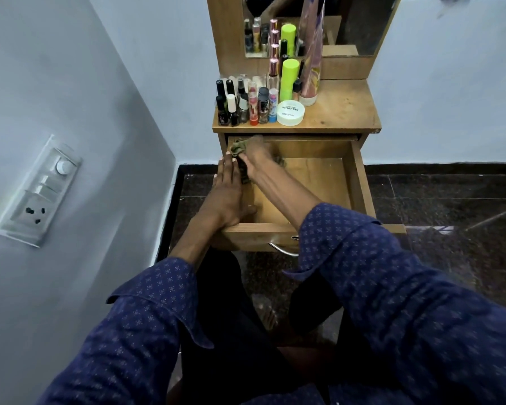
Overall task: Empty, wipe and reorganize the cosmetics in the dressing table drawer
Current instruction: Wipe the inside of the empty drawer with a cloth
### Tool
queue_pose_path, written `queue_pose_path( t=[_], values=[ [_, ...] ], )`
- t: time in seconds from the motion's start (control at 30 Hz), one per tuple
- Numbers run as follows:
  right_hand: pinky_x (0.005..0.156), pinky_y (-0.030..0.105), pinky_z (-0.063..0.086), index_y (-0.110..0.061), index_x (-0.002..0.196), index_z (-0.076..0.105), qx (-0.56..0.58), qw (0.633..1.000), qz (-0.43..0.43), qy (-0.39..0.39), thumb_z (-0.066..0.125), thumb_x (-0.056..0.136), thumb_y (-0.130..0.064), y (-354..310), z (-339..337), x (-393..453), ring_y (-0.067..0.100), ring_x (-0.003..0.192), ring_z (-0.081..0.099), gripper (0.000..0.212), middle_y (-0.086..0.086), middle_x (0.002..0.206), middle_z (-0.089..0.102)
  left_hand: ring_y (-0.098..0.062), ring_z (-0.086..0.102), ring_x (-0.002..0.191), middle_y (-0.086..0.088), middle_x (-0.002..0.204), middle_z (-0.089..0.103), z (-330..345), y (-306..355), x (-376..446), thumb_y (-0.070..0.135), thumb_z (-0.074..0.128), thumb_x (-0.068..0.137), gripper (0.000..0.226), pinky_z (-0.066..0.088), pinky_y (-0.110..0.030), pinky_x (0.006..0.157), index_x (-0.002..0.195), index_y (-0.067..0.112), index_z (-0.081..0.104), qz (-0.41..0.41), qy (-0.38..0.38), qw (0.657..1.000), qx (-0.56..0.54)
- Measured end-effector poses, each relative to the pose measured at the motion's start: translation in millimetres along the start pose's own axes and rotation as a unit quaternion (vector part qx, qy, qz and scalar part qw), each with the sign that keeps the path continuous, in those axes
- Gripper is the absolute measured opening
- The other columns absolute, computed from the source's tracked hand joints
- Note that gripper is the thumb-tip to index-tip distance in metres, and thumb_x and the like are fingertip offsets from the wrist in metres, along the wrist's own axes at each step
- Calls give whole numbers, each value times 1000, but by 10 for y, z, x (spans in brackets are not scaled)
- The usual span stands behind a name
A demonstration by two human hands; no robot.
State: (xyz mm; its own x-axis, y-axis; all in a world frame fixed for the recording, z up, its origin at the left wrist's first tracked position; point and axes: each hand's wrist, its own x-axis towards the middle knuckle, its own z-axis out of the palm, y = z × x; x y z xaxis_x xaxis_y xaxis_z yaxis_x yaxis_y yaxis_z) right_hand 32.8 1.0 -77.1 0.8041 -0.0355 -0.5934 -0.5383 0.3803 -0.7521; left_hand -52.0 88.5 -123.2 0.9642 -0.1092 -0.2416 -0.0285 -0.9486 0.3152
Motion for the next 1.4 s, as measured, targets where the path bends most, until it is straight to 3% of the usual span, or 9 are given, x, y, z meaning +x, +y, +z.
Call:
queue_pose_path(
  t=[0.13, 0.3, 0.43, 0.57, 0.67, 0.8, 1.0, 1.23, 1.4],
  values=[
    [79, 35, 61, 2, 108, 62, 7, 1000, -7, -28, 44, 107, 3, -104, -232, 11, 29, 100, 71, 18, 18, 107, 69, -30, -29, 156, -15, 166, -36, -37, -36, -2, 49, 73, 92, 126, 0, -46, 131, 161, 1, -21, -6, 9, 1000, 2],
    [47, 25, 57, -2, 109, 63, -89, 983, -71, 144, 56, 104, -6, -494, -824, 5, 19, 70, 71, 10, 11, 92, 71, -29, -31, 155, -12, 165, -39, -10, -61, -19, 49, 73, 93, 126, -1, -44, 131, 160, 2, -22, -7, -1, 1000, -1],
    [85, 30, 60, -4, 119, 60, -136, 954, -152, 221, 53, 105, -5, -557, -1035, 115, 16, 89, 66, 16, 1, 105, 65, -29, -31, 155, -11, 165, -40, -21, 0, 14, 49, 74, 92, 128, -1, -44, 131, 160, 3, -24, -6, -4, 1000, -7],
    [74, 29, 54, -2, 116, 65, -209, 943, -172, 193, 59, 102, -5, -262, -677, 215, 17, 90, 63, 16, 2, 104, 67, -30, -30, 156, -13, 165, -39, -5, 14, -6, 47, 76, 91, 129, 0, -45, 131, 160, 2, -23, -8, -5, 1000, -7],
    [69, 31, 59, -4, 96, 71, -327, 925, -182, 61, 61, 98, -2, 71, -442, 255, 24, 83, 68, 10, 8, 93, 72, -32, -29, 156, -14, 165, -39, 3, 72, -22, 47, 75, 92, 128, 0, -45, 132, 160, 1, -22, -5, -9, 1000, -7],
    [89, 35, 55, 3, 106, 73, -569, 773, -265, -90, 59, 96, -2, 130, -271, 231, 27, 99, 68, 18, 15, 109, 74, -33, -30, 155, -16, 165, -38, -44, 115, -6, 45, 73, 93, 125, 0, -46, 131, 160, 2, -23, -8, -6, 1000, -10],
    [90, 46, 56, -5, 121, 61, -760, 509, -376, -147, 56, 99, -12, 118, -379, 325, 35, 106, 66, 24, 18, 121, 66, -34, -29, 155, -16, 166, -36, -37, -3, -11, 44, 73, 94, 123, 0, -45, 131, 160, -1, -21, -10, 4, 1000, -13],
    [88, 42, 52, -7, 123, 68, -819, 403, -405, -50, 47, 105, -11, 122, -422, 220, 30, 119, 65, 28, 13, 131, 66, -32, -24, 158, -14, 168, -33, -60, -22, -7, 44, 70, 96, 118, 0, -45, 131, 162, 0, -18, -8, -1, 1000, -11],
    [76, 39, 51, -8, 114, 71, -830, 434, -349, 37, 52, 102, -8, -44, -718, 192, 30, 107, 71, 23, 12, 118, 73, -31, -25, 158, -13, 168, -34, -55, -2, 0, 40, 67, 99, 112, -1, -44, 129, 162, 2, -18, -10, -4, 1000, -9]
  ],
)
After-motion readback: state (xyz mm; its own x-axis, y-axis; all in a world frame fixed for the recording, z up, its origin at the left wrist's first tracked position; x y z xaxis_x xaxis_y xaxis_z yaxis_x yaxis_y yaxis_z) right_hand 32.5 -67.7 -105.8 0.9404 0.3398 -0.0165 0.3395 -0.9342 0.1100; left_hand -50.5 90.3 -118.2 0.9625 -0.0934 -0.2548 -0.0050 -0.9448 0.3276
